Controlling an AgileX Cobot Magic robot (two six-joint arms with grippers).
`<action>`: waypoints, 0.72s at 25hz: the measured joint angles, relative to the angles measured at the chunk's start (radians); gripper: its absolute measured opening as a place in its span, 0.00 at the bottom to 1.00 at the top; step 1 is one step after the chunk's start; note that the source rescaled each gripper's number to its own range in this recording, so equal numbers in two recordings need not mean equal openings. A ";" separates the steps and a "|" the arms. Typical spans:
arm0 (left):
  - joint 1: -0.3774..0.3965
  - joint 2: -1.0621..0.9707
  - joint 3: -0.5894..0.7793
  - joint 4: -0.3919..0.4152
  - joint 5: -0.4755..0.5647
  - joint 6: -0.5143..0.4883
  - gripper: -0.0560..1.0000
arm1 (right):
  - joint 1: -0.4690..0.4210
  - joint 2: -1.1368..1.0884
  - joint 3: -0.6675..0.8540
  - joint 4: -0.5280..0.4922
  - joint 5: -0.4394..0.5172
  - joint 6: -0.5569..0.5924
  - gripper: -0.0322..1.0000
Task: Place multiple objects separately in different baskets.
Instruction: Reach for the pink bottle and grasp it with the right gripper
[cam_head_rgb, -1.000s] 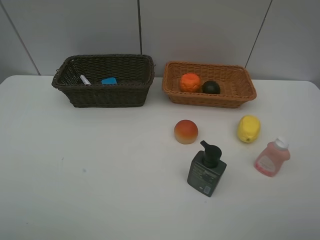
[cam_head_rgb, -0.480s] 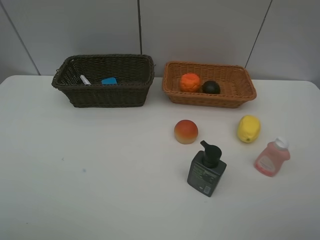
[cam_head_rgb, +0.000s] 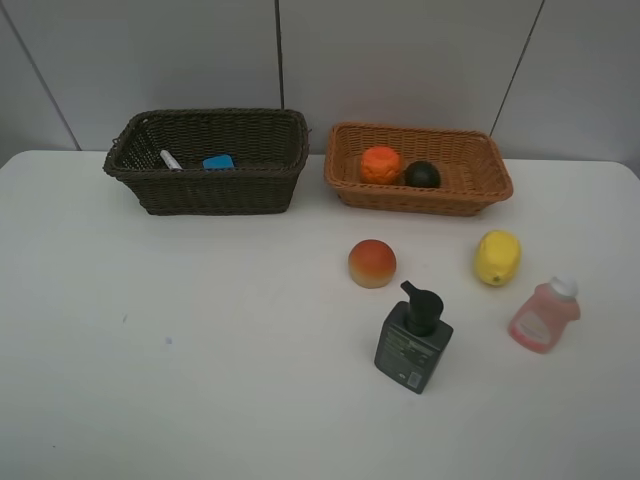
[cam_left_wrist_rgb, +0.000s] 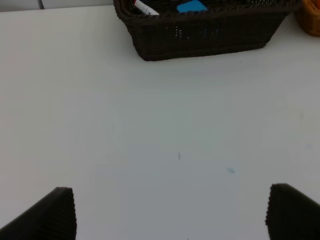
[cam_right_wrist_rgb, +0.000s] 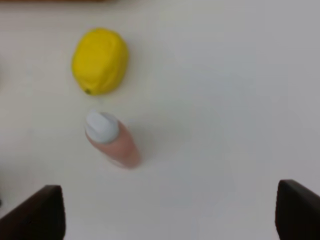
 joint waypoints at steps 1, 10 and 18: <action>0.000 0.000 0.000 0.000 0.000 0.000 1.00 | 0.000 0.077 -0.016 -0.002 0.001 0.000 1.00; 0.000 0.000 0.000 0.000 0.000 0.000 1.00 | 0.041 0.488 -0.149 0.043 0.043 0.000 1.00; 0.000 0.000 0.000 0.000 0.000 0.000 1.00 | 0.216 0.544 -0.168 0.056 0.100 -0.001 1.00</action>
